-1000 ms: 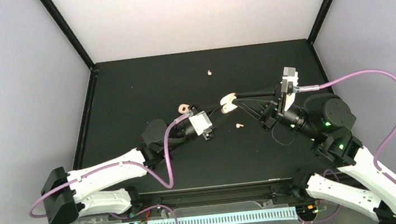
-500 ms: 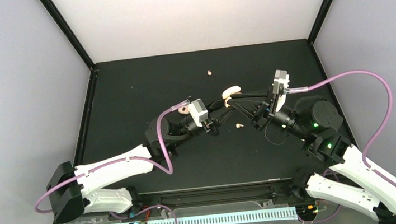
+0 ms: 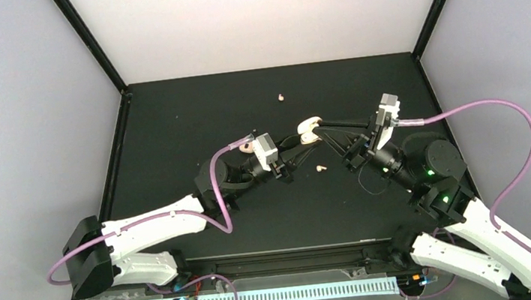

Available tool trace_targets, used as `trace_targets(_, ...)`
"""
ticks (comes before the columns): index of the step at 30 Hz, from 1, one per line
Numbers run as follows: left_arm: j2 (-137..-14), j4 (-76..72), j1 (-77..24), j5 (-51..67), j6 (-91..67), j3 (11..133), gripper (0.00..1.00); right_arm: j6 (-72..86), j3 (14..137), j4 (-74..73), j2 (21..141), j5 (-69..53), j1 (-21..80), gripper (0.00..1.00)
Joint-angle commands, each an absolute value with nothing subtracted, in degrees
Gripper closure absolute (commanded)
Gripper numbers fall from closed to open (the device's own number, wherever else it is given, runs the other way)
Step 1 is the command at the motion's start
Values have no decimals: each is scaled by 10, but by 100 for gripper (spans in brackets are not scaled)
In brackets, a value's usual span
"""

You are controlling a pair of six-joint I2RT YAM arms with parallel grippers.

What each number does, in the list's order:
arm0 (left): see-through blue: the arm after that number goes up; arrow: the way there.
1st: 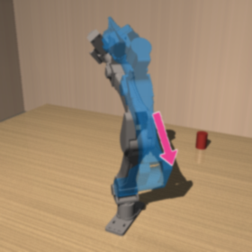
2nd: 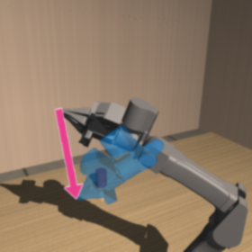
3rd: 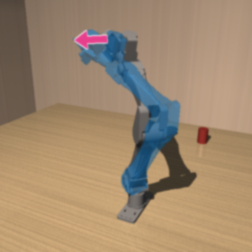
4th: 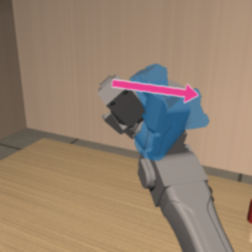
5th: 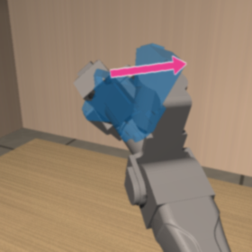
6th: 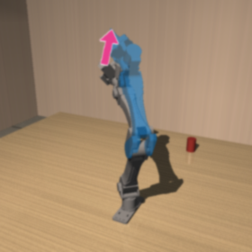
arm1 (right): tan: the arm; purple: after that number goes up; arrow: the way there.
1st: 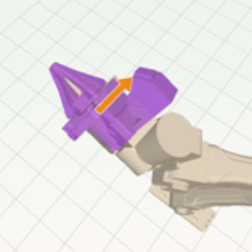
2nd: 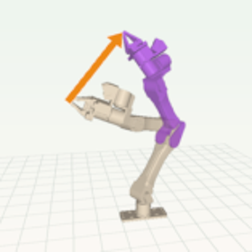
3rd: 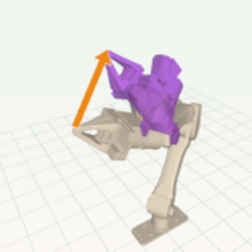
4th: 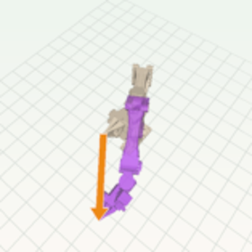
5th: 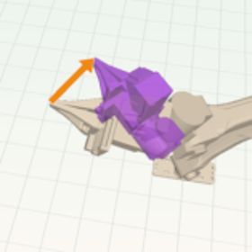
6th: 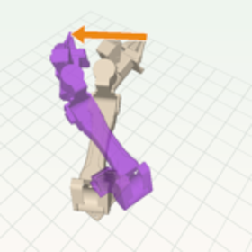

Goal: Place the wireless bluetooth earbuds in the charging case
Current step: Place the earbud in the charging case.

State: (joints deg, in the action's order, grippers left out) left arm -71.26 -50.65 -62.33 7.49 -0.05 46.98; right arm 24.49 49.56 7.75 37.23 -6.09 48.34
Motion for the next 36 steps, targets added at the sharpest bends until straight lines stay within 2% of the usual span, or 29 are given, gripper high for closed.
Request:
trace_targets(1, -704, -536, -623, 81, -2, 464, 98, 238, 488, 99, 368, -27, 483, 99)
trace_targets(36, -704, -491, -623, 87, -15, 505, 98, 246, 477, 90, 383, -58, 483, 99)
